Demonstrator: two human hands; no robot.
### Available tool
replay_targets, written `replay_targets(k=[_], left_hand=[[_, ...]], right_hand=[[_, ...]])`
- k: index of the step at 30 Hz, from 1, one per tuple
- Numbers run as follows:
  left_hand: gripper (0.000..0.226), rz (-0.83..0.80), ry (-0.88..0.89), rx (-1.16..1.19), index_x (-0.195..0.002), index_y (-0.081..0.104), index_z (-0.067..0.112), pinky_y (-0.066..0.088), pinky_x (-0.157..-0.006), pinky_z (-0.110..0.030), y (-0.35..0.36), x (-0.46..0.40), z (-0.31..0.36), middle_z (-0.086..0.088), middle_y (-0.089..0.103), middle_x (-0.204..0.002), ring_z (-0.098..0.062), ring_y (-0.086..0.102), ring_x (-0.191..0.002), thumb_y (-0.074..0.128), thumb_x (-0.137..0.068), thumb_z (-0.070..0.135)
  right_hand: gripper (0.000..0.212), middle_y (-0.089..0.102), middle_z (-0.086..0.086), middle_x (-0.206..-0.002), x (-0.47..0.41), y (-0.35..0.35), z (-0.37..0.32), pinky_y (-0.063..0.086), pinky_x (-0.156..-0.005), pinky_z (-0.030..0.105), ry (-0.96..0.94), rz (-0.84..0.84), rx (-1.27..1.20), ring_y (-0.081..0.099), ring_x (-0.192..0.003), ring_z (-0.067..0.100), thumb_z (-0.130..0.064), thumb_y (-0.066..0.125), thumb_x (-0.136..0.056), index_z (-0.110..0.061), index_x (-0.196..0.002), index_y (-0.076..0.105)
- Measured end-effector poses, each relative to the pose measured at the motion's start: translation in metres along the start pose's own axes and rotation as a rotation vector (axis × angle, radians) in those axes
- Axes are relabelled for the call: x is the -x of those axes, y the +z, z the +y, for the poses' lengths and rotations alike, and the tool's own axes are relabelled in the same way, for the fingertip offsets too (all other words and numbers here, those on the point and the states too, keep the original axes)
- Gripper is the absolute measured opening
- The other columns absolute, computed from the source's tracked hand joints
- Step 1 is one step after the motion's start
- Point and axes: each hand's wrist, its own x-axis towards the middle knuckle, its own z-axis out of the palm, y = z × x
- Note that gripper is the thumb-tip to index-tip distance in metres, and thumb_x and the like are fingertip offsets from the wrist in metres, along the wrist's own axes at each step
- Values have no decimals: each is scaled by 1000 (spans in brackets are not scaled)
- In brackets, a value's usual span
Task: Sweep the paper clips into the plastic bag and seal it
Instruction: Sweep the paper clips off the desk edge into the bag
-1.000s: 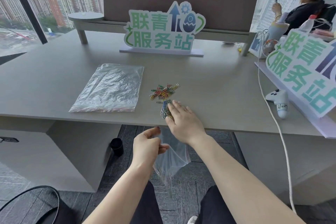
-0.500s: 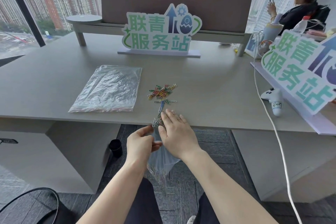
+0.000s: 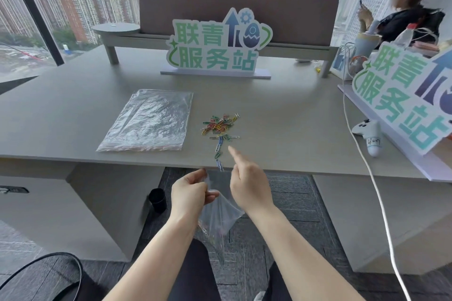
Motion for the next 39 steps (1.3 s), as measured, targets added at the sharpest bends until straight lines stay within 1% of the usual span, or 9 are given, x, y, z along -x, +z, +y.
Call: replay_targets(k=[2,5,7,10,14,21,26,32,39], left_hand=[[61,0,-5,-1,-129,61,7,56,-53,-16,-1,1,0,-6,62,-126,-20,71,-60,34,-80,-16],[59,-1,-7,0,-128,61,6,55,-51,-16,-1,2,2,-6,61,-122,-22,71,-61,34,-81,-17],[59,-1,-9,-2,-128,62,6,57,-53,-17,-1,2,2,-6,61,-122,-22,72,-62,35,-81,-17],[58,-5,-9,-2,-127,62,7,58,-54,-18,-1,1,3,-6,62,-122,-20,72,-61,36,-81,-16],[58,-6,-16,-1,-127,62,6,58,-54,-19,-1,1,4,-5,61,-121,-21,73,-62,35,-81,-16],[57,-7,-6,-4,-128,61,7,56,-54,-17,-4,-4,0,-4,62,-127,-19,74,-64,38,-81,-14],[57,-6,-2,2,-128,61,6,54,-52,-16,-7,-4,1,-5,63,-127,-17,73,-60,37,-81,-16],[56,3,-3,20,-127,62,5,56,-52,-18,-10,-5,0,-7,63,-126,-23,72,-66,38,-81,-16],[53,3,7,30,-127,62,4,55,-52,-19,-11,-6,-1,-7,65,-123,-16,71,-58,41,-82,-16]], right_hand=[[52,47,6,-146,-17,-4,7,44,-101,33,27,-17,35,47,-130,22,-6,33,-96,-15,-147,35],[54,22,3,-159,-46,-4,15,20,-118,33,47,-197,138,18,-146,15,-14,31,-98,-16,-151,24],[55,9,-1,-162,-61,-2,18,8,-120,34,38,-305,198,4,-148,13,-25,29,-100,-21,-153,17],[56,1,-3,-162,-79,3,19,2,-119,35,12,-380,271,-3,-148,14,-40,27,-100,-27,-153,12],[59,2,-1,-162,-94,11,16,0,-118,33,-8,-429,331,-3,-148,16,-42,27,-100,-22,-153,14],[56,12,4,-161,-79,16,12,5,-120,35,-93,-408,371,6,-148,18,-40,28,-101,-17,-152,19],[54,15,4,-161,-57,16,9,6,-120,34,-146,-374,353,8,-148,18,-38,27,-102,-18,-152,22],[52,20,6,-160,-29,15,4,7,-120,32,-201,-315,329,12,-148,17,-35,28,-102,-16,-151,25],[48,32,6,-155,2,10,-5,12,-120,29,-258,-238,249,22,-145,15,-25,33,-100,-13,-146,38]])
